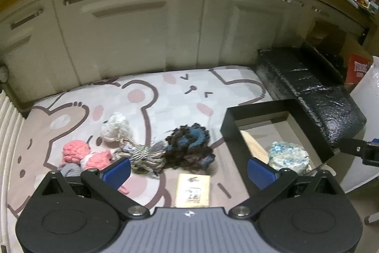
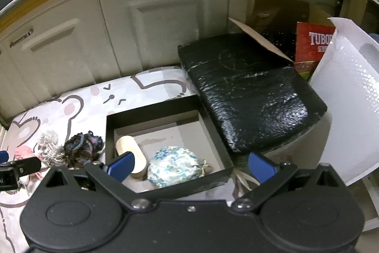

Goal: Organize objects
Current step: 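Lift both tools out of the black box and back away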

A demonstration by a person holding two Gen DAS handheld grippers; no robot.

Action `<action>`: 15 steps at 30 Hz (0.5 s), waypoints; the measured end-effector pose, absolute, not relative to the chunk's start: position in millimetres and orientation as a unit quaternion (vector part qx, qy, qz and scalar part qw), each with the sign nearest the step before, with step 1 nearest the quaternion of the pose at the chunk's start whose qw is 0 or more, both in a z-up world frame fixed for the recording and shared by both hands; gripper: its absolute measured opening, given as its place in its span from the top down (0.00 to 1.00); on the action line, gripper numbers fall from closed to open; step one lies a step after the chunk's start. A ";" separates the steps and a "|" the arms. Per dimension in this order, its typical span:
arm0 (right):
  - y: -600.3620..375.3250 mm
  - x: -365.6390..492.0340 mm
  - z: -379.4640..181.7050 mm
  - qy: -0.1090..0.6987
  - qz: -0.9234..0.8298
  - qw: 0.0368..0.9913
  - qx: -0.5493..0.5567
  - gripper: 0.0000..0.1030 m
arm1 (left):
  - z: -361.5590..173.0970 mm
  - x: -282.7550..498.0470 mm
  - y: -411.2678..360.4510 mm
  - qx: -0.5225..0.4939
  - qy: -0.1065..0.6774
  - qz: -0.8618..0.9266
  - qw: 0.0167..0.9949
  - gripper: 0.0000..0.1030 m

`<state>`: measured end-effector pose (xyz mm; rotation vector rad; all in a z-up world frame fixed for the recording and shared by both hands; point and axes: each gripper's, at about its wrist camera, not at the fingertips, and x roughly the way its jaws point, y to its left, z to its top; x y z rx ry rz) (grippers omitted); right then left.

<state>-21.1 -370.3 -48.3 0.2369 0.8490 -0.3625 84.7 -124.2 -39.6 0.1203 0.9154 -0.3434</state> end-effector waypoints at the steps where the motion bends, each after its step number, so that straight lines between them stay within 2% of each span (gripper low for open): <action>1: -368.1 -20.0 -48.1 0.408 -0.173 0.889 0.114 0.00 | -39.9 85.2 -120.8 0.057 0.440 -0.162 0.881 0.00; 15: -318.3 6.9 -50.1 0.413 -0.134 0.895 0.105 0.00 | -40.4 84.5 -57.1 0.043 0.442 -0.114 0.889 0.00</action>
